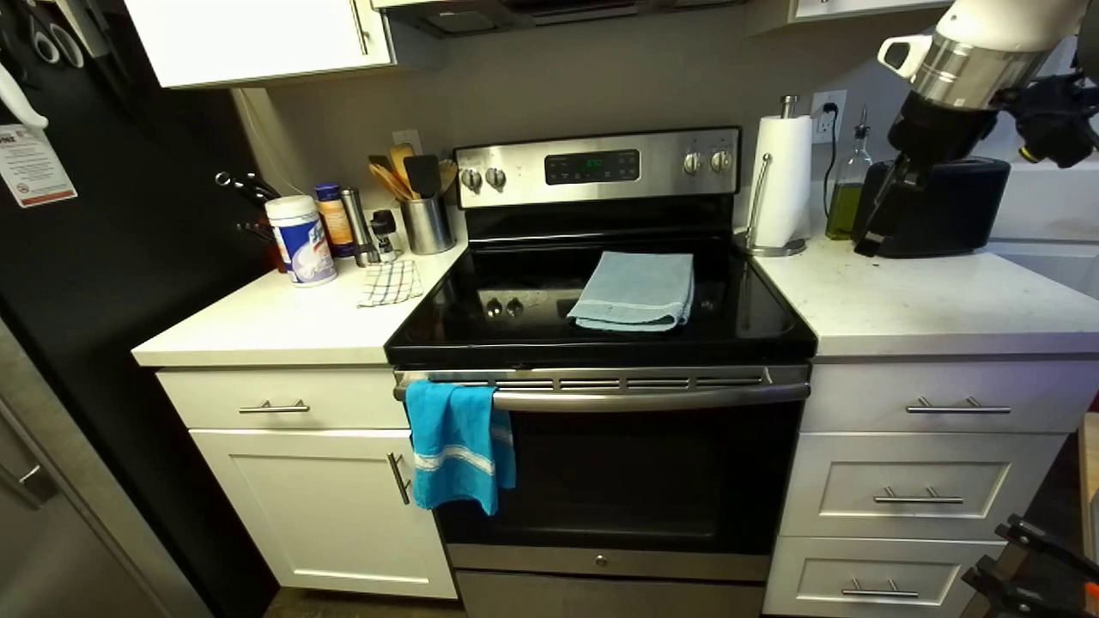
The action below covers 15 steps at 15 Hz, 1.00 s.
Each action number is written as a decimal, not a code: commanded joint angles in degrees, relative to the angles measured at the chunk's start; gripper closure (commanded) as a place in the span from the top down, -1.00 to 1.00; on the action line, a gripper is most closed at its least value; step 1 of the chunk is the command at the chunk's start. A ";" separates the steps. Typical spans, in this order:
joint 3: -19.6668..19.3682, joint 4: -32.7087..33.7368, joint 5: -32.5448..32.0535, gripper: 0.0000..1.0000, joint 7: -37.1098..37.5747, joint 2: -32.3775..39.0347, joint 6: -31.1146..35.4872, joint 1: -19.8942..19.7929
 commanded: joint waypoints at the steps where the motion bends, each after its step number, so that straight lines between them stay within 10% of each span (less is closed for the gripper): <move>1: 1.39 1.26 -3.47 1.00 1.11 6.37 9.44 -1.95; 7: 6.15 6.18 -14.55 1.00 3.97 18.22 21.07 -9.41; 15: 14.12 15.52 -36.16 1.00 21.35 30.61 19.76 -17.12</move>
